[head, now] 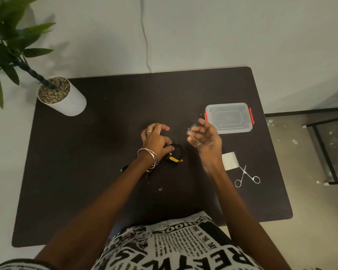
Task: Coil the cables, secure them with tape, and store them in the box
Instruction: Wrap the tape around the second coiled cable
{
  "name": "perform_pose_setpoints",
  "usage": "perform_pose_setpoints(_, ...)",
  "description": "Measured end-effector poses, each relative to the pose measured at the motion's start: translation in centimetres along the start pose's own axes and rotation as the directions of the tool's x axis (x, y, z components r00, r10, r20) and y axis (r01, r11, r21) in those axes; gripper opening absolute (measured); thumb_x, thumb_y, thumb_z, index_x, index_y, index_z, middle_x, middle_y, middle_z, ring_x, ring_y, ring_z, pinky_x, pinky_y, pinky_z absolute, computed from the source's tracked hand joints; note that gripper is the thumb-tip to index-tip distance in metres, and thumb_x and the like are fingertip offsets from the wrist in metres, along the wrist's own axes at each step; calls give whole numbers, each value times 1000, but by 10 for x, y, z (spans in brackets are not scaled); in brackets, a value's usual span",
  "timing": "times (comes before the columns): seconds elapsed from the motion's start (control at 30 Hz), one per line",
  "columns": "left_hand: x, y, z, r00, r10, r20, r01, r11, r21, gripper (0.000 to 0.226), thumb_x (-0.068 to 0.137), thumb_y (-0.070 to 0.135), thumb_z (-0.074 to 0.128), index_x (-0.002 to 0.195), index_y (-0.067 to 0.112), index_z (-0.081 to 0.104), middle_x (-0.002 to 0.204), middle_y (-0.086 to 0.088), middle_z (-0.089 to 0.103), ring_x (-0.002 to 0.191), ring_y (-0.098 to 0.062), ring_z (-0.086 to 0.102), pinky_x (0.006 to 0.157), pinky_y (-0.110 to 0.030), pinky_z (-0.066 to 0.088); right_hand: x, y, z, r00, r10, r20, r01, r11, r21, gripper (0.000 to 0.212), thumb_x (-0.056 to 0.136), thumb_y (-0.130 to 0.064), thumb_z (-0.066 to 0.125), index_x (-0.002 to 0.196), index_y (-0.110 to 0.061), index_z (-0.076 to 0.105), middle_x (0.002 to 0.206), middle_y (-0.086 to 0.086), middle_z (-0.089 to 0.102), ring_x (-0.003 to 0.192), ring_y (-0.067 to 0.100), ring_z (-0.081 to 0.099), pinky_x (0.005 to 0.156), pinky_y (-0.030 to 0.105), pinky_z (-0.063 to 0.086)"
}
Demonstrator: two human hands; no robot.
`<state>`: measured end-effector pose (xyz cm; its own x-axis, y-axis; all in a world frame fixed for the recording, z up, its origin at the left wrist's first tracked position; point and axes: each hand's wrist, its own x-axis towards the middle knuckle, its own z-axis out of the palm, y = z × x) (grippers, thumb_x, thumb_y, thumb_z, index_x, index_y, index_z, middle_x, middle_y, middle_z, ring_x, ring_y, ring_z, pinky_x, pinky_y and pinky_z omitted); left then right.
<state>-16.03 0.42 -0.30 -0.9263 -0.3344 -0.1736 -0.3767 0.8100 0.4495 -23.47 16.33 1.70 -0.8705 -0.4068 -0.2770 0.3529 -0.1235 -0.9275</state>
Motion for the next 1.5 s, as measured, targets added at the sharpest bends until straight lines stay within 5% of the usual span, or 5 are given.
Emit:
perform_pose_setpoints(0.3, -11, 25, -50, 987, 159, 4, -159, 987, -22, 16, 76, 31, 71, 89, 22, 76, 136, 7, 44, 132, -24, 25, 105, -44, 25, -9, -17, 11, 905, -32, 425, 230, 877, -422, 110, 69, 5, 79, 142, -50, 18, 126, 2, 47, 122, 15, 52, 95, 38, 52)
perform_pose_setpoints(0.57, -18, 25, -57, 978, 137, 160, -152, 985, 87, 21, 82, 39, 64, 96, 25, 71, 135, 9, 42, 130, -22, 28, 106, -50, 28, -25, -18, 14, 929, -149, 338, 301, 834, -462, 107, 70, 4, 78, 148, -38, 16, 108, 0, 54, 103, 18, 58, 82, 44, 57)
perform_pose_setpoints(0.97, -39, 25, -47, 956, 1, 294, 196, 743, -640, 14, 88, 18, 63, 94, 9, 72, 89, 1, 68, 81, -4, 62, 79, -23, 46, -41, -19, 6, 974, -178, 142, 207, 953, -223, 104, 66, 16, 75, 149, -22, 24, 108, 6, 55, 99, 16, 60, 84, 38, 56)
perform_pose_setpoints(1.13, -37, 32, -46, 973, -65, 223, 180, 815, -550, 17, 87, 22, 62, 87, 10, 74, 87, -8, 73, 86, -20, 67, 80, -29, 48, -43, -20, 1, 985, -154, 75, 155, 988, -6, 83, 78, 14, 65, 146, -18, 30, 110, 17, 56, 103, 28, 62, 88, 34, 53)
perform_pose_setpoints(1.5, -32, 38, -52, 979, -26, 200, 108, 905, -410, 17, 86, 24, 64, 88, 11, 74, 88, -5, 71, 78, -12, 61, 68, -22, 45, -41, -23, 2, 978, -126, 167, 134, 990, -36, 82, 73, 13, 70, 143, -14, 35, 90, 17, 67, 84, 30, 67, 89, 42, 53)
